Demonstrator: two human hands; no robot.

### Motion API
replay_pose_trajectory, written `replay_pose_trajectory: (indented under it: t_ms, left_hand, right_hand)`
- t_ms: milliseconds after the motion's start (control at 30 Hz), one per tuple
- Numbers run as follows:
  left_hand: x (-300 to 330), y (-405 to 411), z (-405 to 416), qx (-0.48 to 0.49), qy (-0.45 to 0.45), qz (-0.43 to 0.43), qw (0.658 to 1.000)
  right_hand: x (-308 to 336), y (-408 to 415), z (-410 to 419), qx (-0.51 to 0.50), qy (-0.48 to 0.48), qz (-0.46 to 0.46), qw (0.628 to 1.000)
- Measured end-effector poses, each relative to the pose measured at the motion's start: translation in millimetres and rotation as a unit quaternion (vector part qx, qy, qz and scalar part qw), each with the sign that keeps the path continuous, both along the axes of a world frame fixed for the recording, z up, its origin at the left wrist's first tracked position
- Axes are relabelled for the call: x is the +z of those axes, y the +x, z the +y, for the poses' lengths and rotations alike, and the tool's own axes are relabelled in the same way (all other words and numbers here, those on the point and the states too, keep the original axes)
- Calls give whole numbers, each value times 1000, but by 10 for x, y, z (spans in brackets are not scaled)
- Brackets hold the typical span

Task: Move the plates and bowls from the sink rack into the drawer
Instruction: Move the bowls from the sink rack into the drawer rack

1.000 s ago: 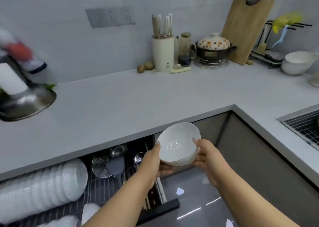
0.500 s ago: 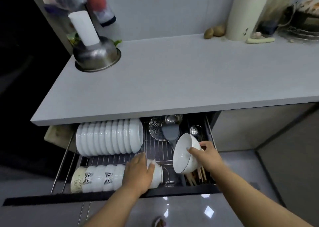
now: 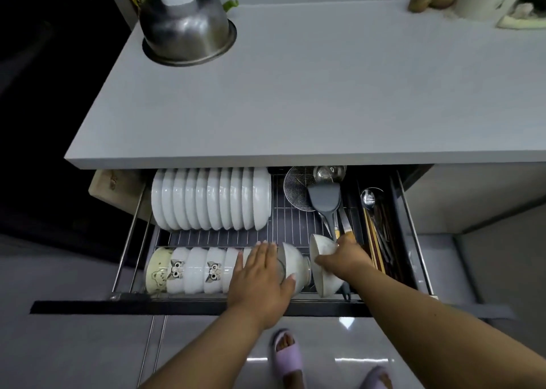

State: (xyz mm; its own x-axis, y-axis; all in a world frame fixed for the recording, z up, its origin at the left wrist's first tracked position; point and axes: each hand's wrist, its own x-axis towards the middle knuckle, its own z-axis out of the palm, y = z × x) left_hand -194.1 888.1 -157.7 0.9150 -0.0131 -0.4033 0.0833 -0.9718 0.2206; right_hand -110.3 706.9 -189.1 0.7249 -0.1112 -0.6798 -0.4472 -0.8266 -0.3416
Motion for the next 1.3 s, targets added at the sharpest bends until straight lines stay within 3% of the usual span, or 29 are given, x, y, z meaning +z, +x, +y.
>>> replay_pose_trajectory:
  t_ms: [400,800,1100,1300]
  left_hand:
    - [-55,10,39,14,-59,-25,998]
    - [-12,6,17,17,-41,-5,999]
    - [100,59,-36,46,-71,50,995]
    - [303,466,-684,84,-163,53,982]
  right_hand:
    - [-325,53,264,8,-7,80,997]
    - [-373,34,279,29,9,114,993]
    - [178,-34,-136,-13,77,-13,997]
    - [660,-117,-1003,-39,66,-126,989]
